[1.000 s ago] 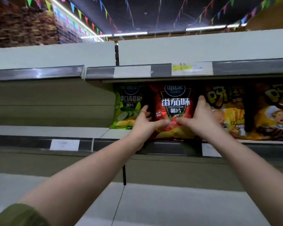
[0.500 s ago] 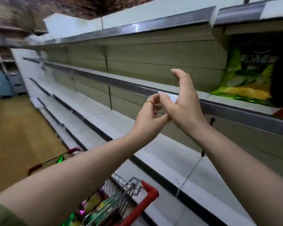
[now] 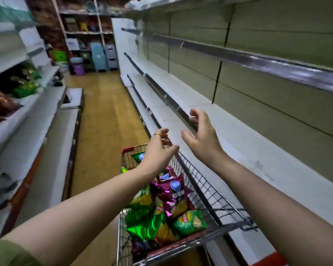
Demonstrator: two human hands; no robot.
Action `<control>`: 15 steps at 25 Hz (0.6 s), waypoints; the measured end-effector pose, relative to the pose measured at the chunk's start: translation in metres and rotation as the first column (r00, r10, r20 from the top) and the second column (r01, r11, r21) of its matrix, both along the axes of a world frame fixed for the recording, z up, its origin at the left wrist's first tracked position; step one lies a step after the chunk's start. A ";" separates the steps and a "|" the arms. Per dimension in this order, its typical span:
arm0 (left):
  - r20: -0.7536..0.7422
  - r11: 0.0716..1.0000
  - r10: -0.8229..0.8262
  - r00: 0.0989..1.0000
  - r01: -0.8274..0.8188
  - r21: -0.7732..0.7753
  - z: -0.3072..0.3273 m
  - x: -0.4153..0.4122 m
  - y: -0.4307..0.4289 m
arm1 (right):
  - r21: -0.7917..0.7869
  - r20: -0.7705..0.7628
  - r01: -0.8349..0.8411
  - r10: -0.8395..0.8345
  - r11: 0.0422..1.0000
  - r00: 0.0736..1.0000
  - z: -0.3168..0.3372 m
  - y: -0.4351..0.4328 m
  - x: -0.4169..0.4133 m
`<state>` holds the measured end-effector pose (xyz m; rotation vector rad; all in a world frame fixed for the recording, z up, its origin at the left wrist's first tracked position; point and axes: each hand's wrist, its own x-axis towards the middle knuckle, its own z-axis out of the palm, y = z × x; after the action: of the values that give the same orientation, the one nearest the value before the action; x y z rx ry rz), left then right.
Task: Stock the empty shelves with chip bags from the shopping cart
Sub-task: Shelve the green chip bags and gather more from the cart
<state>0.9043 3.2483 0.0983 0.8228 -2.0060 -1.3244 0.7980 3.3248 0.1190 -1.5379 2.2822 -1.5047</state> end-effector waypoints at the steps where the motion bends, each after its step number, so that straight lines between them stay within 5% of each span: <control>1: 0.035 0.999 0.038 0.999 -0.038 0.027 -0.013 0.006 -0.010 | 0.045 0.032 -0.025 0.023 0.999 0.999 -0.016 -0.012 0.002; 8: 0.290 0.907 0.292 0.911 -0.360 0.217 -0.112 0.043 -0.058 | 0.436 0.307 -0.263 0.133 0.860 0.942 -0.167 -0.101 0.012; 15: 0.410 0.766 0.428 0.805 -0.564 0.308 -0.176 0.071 -0.060 | 0.611 0.697 -0.440 -0.183 0.658 0.694 -0.306 -0.171 0.031</control>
<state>0.9750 3.1880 -0.0775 1.7445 -1.5398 -1.3622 0.8286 3.1534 -0.1873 -0.6630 1.8156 -0.6918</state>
